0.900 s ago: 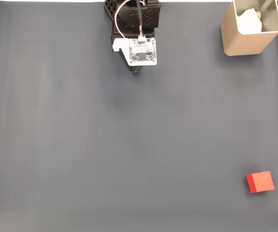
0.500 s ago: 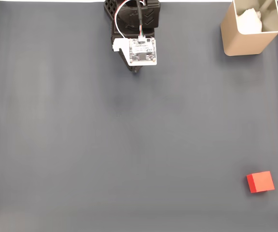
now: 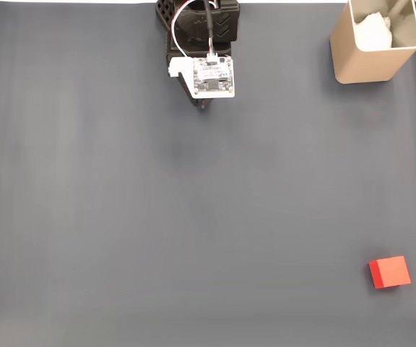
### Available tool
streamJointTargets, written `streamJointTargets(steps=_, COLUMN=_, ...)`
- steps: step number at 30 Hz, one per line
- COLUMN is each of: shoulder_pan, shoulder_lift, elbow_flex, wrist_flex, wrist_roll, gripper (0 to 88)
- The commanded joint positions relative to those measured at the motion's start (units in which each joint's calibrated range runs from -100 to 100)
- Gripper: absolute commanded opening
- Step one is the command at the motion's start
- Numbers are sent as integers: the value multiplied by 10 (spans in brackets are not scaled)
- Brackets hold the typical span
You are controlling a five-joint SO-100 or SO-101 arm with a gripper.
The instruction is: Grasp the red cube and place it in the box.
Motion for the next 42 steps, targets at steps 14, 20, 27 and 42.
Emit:
streamJointTargets(steps=14, shoulder_pan=-4, shoulder_lift=1, elbow_flex=5, wrist_flex=10, wrist_roll=-5, gripper=2)
streamJointTargets(steps=20, shoulder_pan=-4, shoulder_lift=1, elbow_flex=5, wrist_flex=10, wrist_roll=-5, gripper=2)
streamJointTargets(steps=27, shoulder_pan=-4, shoulder_lift=1, elbow_flex=5, wrist_flex=10, wrist_roll=-5, gripper=2)
streamJointTargets(steps=42, shoulder_pan=-5, shoulder_lift=1, elbow_flex=5, wrist_flex=9, wrist_roll=-12, gripper=2)
